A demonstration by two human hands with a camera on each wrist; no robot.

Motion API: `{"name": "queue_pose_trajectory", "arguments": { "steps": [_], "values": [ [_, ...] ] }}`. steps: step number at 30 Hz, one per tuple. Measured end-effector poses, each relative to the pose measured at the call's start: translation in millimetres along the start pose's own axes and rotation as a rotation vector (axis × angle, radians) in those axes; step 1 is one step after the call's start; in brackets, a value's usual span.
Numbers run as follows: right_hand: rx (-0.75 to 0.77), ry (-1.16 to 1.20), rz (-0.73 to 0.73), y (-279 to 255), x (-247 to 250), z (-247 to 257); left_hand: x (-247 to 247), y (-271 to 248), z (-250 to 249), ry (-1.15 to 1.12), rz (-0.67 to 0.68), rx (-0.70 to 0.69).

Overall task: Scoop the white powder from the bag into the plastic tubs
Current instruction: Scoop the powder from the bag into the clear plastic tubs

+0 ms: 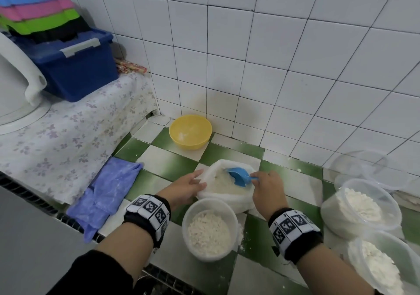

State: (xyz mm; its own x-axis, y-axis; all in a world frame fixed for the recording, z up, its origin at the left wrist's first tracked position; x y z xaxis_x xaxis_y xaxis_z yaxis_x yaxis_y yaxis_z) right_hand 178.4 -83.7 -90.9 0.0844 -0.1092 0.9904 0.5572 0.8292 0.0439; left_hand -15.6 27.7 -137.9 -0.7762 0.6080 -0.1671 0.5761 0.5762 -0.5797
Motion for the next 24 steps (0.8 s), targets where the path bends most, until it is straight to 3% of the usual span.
{"name": "queue_pose_trajectory", "arguments": {
  "steps": [8,18,24],
  "values": [
    [-0.069,0.308,0.141,11,-14,-3,5,7,10,0.02,0.025,0.057],
    [-0.03,0.41,0.274,-2,-16,15,0,6,11,-0.005,0.047,0.072],
    [-0.126,0.464,0.346,-10,-22,14,-10,-1,10,-0.007,0.056,0.05]
  ]
}}
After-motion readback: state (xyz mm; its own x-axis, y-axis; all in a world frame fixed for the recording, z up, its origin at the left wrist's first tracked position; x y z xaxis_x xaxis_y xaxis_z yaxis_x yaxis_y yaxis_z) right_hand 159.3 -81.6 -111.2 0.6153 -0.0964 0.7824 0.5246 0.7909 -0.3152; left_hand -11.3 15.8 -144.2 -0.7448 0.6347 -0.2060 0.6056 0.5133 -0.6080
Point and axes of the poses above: each hand's wrist, its own y-axis towards the middle knuckle, its own x-axis out of the back of the hand, z = x × y, the point moved 8 cm from there along y, towards the middle knuckle, and after that the axes turned 14 degrees about -y, right-handed, at the moved point
